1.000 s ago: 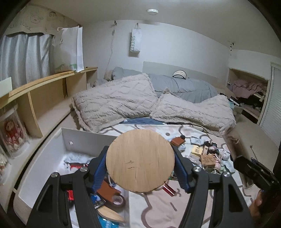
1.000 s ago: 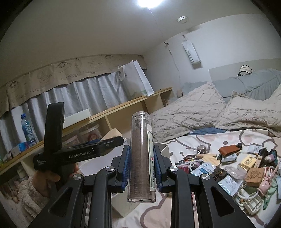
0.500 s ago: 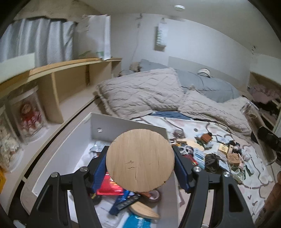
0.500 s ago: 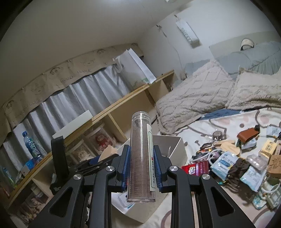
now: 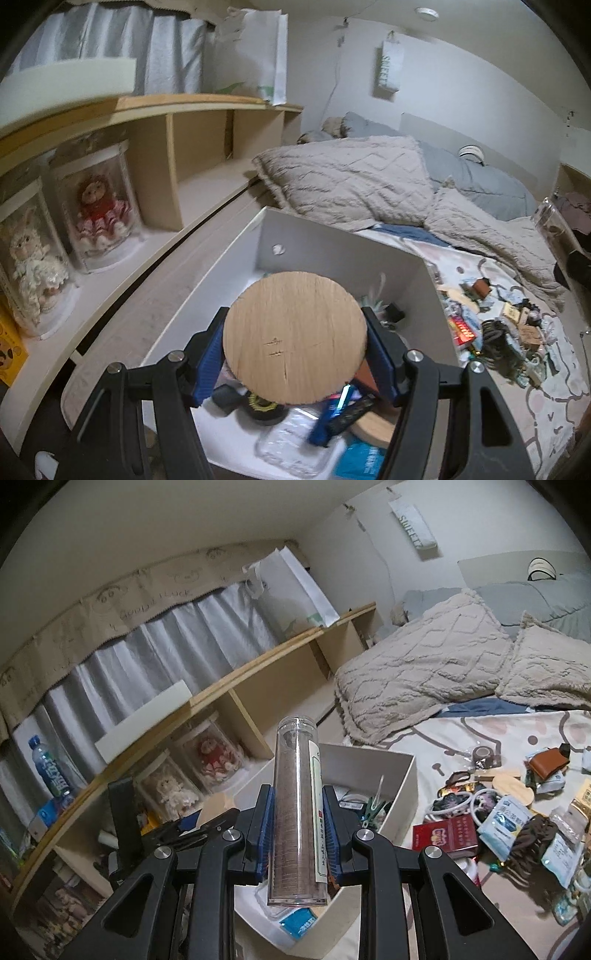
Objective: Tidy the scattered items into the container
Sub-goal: 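Lower the coaster into the white box with the left tool while right holds the tube above it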
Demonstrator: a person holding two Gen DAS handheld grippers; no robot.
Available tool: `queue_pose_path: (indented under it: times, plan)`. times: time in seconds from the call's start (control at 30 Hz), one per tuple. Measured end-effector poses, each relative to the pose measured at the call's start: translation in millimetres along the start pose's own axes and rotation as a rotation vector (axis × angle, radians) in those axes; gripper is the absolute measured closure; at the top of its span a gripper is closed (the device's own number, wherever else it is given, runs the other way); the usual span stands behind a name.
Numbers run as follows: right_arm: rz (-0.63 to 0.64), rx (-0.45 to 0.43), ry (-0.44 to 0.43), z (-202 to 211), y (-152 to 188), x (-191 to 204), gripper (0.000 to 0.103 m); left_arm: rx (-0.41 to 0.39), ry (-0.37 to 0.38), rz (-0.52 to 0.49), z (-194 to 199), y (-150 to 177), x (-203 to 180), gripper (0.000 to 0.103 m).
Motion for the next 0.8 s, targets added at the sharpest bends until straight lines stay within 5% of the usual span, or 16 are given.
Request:
queue_pose_path:
  times: [0.47, 0.8]
  plan:
    - [0.042, 0.132, 0.041, -60, 22, 23, 0.077, 0.085, -0.028, 0.054, -31, 24, 36, 0.036]
    - [0.119, 0.344, 0.119, -108, 55, 30, 0.077, 0.071, -0.008, 0.039, -28, 24, 32, 0.036]
Point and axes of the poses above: each gripper's, at about its wrist camera, not at the fingertips, and z roughly against the way its jaws point, x to its left, y to its underside, the point moved 2 cm from there along -z, roughly the way its jaws point, and after that the axes turned 10 degrees about -z, right-handed, at the moved point
